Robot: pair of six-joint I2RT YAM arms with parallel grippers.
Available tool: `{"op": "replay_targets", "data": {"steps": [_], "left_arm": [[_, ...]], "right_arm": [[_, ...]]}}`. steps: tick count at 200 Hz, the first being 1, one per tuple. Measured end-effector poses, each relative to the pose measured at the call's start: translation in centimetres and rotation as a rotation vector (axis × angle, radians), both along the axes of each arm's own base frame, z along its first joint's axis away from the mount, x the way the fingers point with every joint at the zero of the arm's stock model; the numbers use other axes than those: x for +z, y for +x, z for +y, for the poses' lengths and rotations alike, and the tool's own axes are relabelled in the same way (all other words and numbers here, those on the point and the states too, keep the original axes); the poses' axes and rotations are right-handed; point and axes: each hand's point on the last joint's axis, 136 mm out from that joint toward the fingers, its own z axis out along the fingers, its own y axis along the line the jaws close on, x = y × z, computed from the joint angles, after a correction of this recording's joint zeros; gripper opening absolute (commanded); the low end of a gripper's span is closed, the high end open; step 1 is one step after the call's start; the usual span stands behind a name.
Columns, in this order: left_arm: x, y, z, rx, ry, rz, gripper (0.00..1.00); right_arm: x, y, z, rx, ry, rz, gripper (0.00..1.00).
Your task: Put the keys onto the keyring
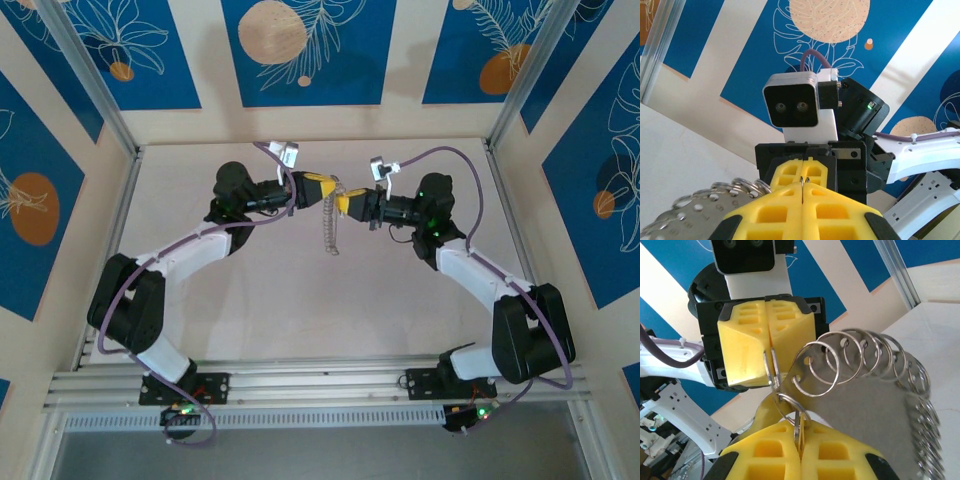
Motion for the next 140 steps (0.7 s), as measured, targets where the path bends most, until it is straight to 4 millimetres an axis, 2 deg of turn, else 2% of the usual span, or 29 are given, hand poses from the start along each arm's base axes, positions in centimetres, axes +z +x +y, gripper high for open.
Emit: {"op": "replay_targets", "data": {"steps": [62,101,127,140], "left_arm": [[0.1,0.0,0.0,0.003,-0.004,0.001,0.0],[0.4,-0.2,-0.1,-0.001,-0.015,-0.005,0.0],[0.5,-0.3,-0.2,-0.003,-0.017,-0.004,0.0],[0.7,-0.1,-0.2,0.007,-0.024,-0.007,0.0]], "right_arm": [[-0.4,-1.2,1.5,0.046,-0.015,0.0,0.0],[-0.1,-1.1,1.8,0.042,-0.022,-0.012,0.0],[-0.3,-1.0,1.7,0.035,-0.028,-0.005,0.34],[-0.5,-0.9,1.5,0.028,-0.033,0.005,0.4]]}}
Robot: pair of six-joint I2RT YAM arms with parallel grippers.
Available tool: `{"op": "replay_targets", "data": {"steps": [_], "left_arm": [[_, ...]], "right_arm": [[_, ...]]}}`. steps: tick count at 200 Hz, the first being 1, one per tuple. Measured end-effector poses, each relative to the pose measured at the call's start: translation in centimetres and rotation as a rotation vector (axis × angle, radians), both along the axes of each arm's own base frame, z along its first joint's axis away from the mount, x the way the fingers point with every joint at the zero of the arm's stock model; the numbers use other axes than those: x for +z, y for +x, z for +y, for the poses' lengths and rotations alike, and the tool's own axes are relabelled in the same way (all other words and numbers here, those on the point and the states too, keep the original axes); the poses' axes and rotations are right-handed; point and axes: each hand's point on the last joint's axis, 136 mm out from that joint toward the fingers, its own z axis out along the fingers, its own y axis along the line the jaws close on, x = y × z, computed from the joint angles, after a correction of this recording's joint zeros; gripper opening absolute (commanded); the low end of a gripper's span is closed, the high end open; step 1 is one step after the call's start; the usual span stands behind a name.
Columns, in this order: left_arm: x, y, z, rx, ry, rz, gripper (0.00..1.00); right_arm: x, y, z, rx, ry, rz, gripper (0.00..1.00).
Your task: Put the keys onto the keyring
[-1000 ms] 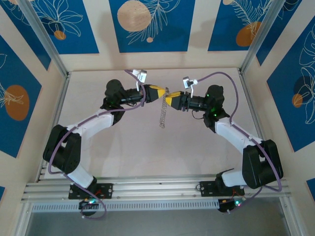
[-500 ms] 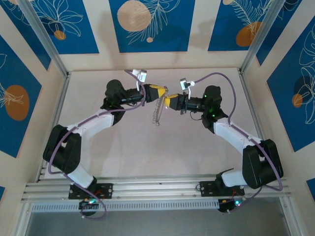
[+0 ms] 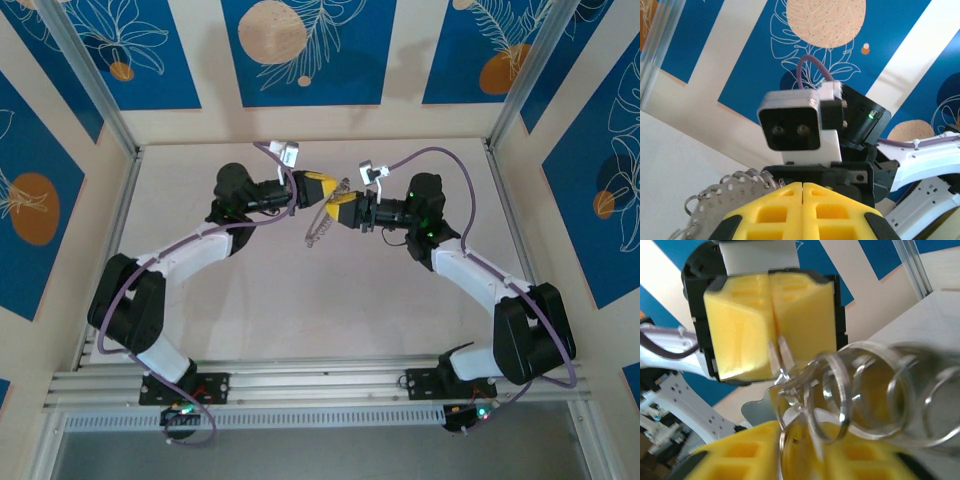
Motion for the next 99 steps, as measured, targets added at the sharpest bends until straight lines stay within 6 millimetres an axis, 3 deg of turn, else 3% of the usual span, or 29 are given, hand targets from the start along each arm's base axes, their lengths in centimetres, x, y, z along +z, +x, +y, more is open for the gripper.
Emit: {"op": "replay_targets", "data": {"steps": [47,99], "left_arm": [[0.8,0.1,0.1,0.016,-0.032,-0.002,0.0],[1.2,0.5,0.5,0.051,-0.084,0.029,0.0]], "right_arm": [[0.0,-1.2,-2.6,-0.071,-0.002,0.007,0.46],[3.4,-2.5,-4.9,-0.161,0.037,-0.09,0.45]]}}
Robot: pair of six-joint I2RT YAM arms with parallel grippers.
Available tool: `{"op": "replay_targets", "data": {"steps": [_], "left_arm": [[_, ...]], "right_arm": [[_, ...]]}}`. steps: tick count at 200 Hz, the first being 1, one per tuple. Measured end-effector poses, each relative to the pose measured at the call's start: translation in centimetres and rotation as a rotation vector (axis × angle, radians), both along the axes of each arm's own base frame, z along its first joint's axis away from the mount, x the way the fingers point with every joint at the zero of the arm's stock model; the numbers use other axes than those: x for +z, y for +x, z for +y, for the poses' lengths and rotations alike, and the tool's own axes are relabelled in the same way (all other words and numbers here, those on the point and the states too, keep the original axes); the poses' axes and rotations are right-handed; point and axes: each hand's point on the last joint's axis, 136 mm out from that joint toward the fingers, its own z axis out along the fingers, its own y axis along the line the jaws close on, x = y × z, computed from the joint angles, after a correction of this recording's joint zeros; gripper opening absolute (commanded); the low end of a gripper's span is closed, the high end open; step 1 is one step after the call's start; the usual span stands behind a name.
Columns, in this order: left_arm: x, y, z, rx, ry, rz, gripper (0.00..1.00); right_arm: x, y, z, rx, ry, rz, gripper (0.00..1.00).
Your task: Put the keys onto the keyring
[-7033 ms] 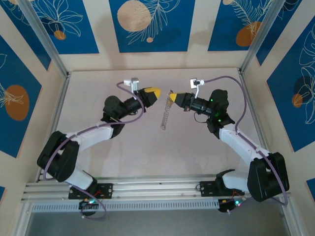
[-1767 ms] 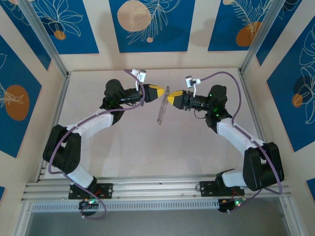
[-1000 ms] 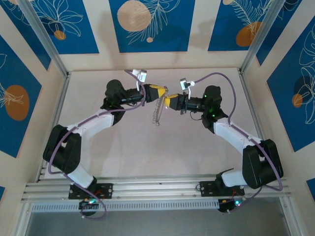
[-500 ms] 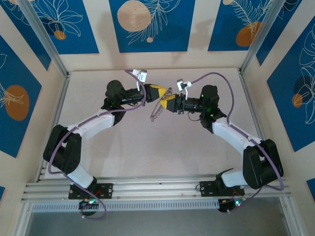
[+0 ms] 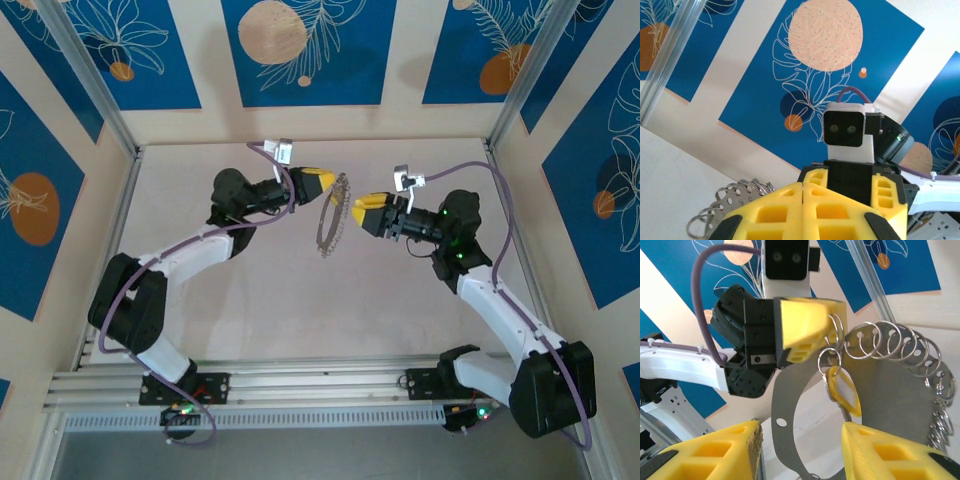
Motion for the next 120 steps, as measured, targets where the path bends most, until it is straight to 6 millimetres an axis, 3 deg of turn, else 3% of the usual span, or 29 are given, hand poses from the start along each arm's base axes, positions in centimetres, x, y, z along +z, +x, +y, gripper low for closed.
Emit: {"op": "replay_targets", "data": {"steps": [56,93,120], "left_arm": [[-0.1,0.9,0.4,0.062,-0.056,0.051,0.0],[-0.1,1.3,0.5,0.084,-0.091,0.085,0.0],[0.0,1.3,0.5,0.087,-0.102,0.095,0.0]], "right_arm": [[2.6,3.3,0.2,-0.088,0.068,0.009,0.38],[1.6,5.9,0.7,-0.118,0.11,0.074,0.36],[1.1,6.8,1.5,-0.112,0.128,0.101,0.33]]}}
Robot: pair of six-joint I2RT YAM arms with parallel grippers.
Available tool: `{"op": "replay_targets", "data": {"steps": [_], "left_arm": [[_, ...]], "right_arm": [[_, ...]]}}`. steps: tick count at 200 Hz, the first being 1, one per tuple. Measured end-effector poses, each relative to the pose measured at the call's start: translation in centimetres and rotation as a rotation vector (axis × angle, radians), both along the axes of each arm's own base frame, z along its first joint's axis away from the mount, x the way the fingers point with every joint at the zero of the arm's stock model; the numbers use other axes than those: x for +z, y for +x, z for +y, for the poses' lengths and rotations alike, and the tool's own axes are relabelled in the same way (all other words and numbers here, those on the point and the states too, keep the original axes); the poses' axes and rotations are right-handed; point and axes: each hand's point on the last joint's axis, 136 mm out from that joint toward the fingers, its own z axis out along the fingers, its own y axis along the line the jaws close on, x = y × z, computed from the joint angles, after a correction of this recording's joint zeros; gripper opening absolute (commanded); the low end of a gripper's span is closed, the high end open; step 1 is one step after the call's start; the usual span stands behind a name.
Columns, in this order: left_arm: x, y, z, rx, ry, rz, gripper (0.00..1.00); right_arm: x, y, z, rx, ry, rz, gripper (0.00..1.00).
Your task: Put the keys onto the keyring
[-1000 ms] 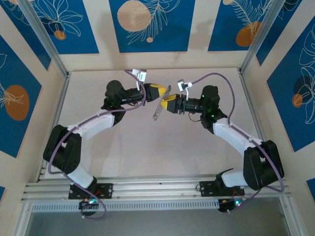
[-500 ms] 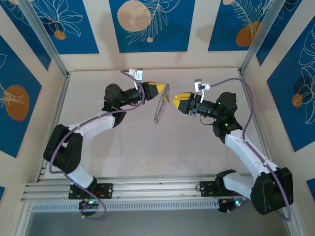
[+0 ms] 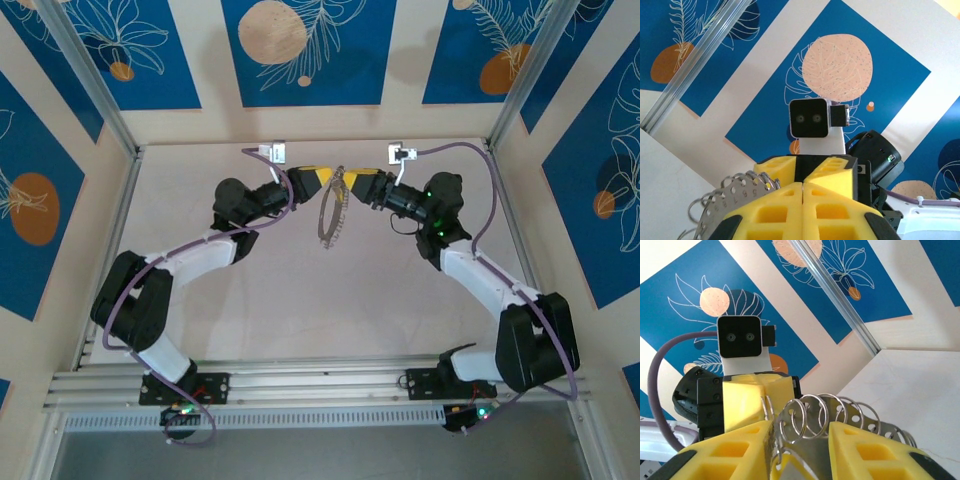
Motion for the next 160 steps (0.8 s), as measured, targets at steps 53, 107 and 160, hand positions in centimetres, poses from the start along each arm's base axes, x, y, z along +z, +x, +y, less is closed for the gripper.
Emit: {"op": "replay_targets", "data": {"steps": [53,107,160], "left_arm": [[0.1,0.1,0.0,0.007,-0.006,0.004,0.0],[0.0,0.1,-0.1,0.005,-0.005,0.006,0.0],[-0.5,0.2,-0.4,0.001,0.001,0.015,0.0]], "right_arm": [[1.1,-0.3,0.7,0.012,0.024,-0.03,0.32],[1.9,-0.6,0.4,-0.006,0.032,-0.05,0.31],[1.9,-0.9,0.9,0.011,0.029,-0.048,0.25]]}}
